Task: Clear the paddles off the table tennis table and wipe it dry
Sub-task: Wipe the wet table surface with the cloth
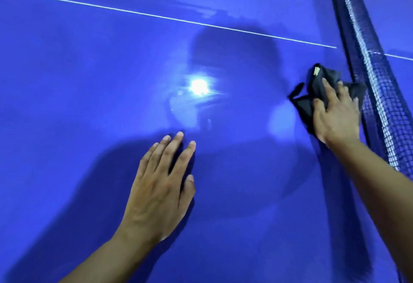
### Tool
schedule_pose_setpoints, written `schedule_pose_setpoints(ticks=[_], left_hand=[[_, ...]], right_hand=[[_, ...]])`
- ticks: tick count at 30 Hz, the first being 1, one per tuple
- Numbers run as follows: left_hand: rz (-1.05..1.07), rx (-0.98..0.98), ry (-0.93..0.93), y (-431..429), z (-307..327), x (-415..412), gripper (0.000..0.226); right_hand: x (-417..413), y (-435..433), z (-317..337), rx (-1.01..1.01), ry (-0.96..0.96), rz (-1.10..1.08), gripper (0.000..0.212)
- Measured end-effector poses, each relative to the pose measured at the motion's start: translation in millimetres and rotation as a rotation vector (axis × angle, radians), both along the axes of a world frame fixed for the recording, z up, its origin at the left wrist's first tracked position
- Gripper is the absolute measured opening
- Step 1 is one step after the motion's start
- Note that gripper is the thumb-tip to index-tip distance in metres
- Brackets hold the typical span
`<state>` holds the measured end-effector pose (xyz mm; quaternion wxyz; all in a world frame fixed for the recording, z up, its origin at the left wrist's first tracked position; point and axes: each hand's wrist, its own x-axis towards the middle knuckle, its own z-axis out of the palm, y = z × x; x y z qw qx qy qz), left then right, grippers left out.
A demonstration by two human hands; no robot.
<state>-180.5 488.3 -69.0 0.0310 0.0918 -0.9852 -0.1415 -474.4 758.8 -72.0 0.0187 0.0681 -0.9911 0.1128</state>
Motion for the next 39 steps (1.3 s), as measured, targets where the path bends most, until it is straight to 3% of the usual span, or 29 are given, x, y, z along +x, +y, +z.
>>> schedule_pose_setpoints(ticks=[11, 18, 27, 32, 39], left_hand=[[0.132, -0.004, 0.05, -98, -6, 132, 0.057], [0.119, -0.001, 0.039, -105, -9, 148, 0.057], [0.125, 0.042, 0.078, -82, -8, 147, 0.057], [0.03, 0.026, 0.054, -35, -5, 131, 0.059], [-0.02, 0.024, 0.01, 38, -7, 99, 0.061]], right_hand=[[121, -271, -8, 0.014, 0.034, 0.392, 0.062], [205, -386, -9, -0.022, -0.026, 0.627, 0.063], [206, -372, -8, -0.078, -0.095, 0.65, 0.061], [189, -289, -8, -0.101, -0.069, 0.583, 0.061], [142, -111, -4, -0.063, -0.024, 0.332, 0.06]])
